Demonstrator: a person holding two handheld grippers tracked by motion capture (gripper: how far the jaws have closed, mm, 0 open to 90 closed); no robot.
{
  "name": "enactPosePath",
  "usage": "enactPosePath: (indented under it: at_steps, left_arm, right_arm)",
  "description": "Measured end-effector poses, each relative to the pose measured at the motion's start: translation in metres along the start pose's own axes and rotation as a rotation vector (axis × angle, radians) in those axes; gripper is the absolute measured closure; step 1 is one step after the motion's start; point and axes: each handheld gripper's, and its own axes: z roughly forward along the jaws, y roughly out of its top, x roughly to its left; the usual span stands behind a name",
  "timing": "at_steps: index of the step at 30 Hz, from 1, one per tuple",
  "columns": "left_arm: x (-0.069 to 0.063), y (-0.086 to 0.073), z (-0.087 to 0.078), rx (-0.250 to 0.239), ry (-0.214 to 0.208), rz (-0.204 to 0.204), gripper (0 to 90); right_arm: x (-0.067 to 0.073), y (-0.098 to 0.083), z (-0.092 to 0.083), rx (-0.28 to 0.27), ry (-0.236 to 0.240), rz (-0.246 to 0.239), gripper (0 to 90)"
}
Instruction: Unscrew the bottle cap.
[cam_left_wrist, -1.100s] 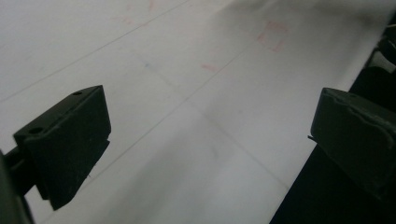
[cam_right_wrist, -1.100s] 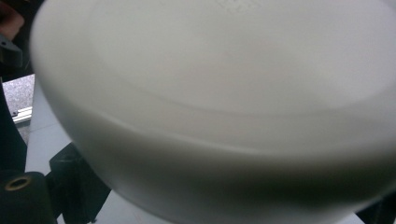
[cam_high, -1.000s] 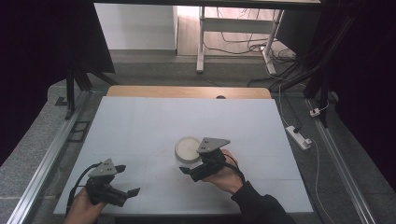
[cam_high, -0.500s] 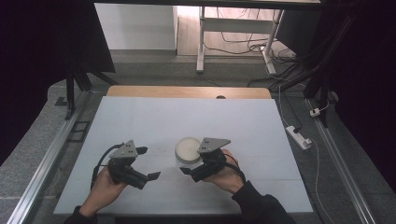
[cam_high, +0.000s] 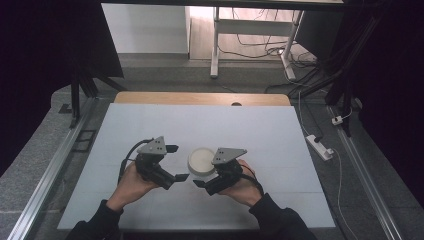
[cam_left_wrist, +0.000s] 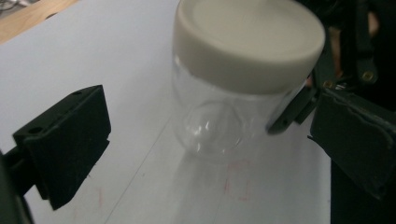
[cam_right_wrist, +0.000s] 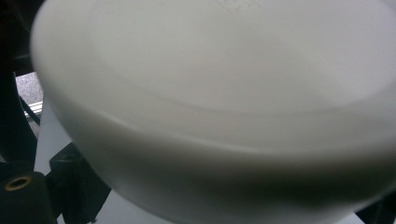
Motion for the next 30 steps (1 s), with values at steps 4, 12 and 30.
enactPosePath:
  at_steps: [4,12,30]
  left_arm:
    - [-0.002,0.011,0.010,0.003,-0.048,0.048,0.0]
    - [0.003,0.024,0.026,0.010,-0.122,0.094,0.0]
    - [-0.003,0.027,0.039,0.048,-0.090,0.101,7.4]
  right_arm:
    - [-0.001,-0.001,0.001,0.003,0.006,-0.002,6.8]
    - [0.002,0.000,0.003,0.005,0.028,-0.014,6.8]
    - [0.003,0.001,0.004,0.009,0.022,-0.016,6.8]
